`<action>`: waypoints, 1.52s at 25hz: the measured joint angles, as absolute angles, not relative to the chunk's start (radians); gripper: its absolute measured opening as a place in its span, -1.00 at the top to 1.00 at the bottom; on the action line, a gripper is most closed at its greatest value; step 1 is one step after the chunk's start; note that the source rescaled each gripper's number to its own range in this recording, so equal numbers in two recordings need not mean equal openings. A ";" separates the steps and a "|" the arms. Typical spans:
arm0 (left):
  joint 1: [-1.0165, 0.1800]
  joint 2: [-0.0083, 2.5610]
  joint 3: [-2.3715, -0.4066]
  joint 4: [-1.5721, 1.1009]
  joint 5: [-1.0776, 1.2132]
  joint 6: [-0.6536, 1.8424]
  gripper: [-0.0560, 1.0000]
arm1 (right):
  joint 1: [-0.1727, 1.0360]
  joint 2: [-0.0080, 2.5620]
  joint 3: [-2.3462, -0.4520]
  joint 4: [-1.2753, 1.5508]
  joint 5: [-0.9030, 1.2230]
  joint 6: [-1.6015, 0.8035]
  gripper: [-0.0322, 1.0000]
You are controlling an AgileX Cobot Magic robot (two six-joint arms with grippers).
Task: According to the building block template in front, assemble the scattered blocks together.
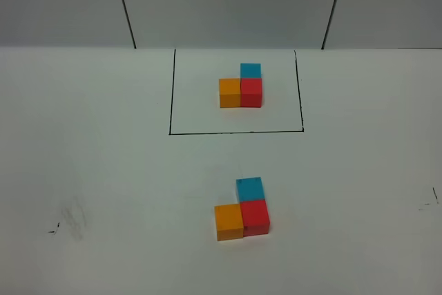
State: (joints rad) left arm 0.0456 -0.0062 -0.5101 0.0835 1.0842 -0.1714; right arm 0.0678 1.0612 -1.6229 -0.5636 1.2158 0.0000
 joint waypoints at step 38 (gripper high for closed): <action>0.046 -0.006 -0.510 0.083 1.084 -0.171 -0.18 | 0.068 0.139 -0.610 -0.069 1.122 -0.067 -0.90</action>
